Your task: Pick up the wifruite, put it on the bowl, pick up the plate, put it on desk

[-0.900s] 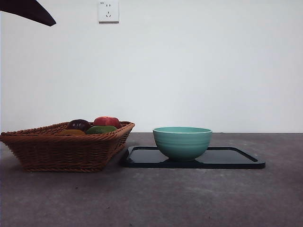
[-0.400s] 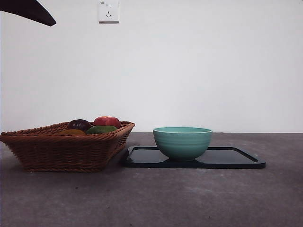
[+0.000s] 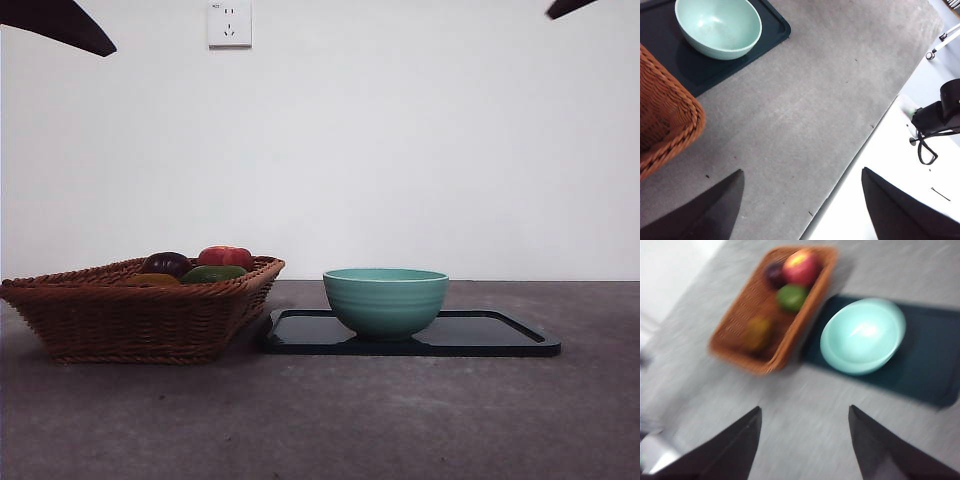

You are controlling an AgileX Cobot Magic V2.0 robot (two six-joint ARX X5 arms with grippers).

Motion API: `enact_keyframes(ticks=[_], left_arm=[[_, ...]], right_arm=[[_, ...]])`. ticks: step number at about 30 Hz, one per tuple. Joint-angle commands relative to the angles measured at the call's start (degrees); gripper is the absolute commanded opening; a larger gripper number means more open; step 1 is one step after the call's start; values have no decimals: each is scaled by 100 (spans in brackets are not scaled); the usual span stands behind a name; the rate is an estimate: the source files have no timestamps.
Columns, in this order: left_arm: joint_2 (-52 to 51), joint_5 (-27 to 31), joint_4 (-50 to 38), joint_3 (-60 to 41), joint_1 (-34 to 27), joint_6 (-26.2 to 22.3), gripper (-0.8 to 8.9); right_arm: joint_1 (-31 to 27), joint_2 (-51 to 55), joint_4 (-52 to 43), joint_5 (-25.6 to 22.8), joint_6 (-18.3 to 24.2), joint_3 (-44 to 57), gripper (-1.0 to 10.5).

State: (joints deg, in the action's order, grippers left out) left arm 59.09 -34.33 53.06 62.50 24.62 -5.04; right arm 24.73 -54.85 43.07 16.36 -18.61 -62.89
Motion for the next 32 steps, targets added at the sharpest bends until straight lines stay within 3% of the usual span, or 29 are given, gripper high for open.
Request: enact_keyframes(ticks=[1, 12, 32], left_arm=[[42, -24, -13, 77, 26, -50, 375], [39, -24, -13, 77, 26, -50, 375], [39, -24, 9, 77, 26, -55, 375]], right_arm=[[-149, -645, 22, -31, 328, -549, 279], [-658, -2780, 162, -35, 850, -1617, 279], [-643, -4975, -802, -11, 866, -1637, 278]])
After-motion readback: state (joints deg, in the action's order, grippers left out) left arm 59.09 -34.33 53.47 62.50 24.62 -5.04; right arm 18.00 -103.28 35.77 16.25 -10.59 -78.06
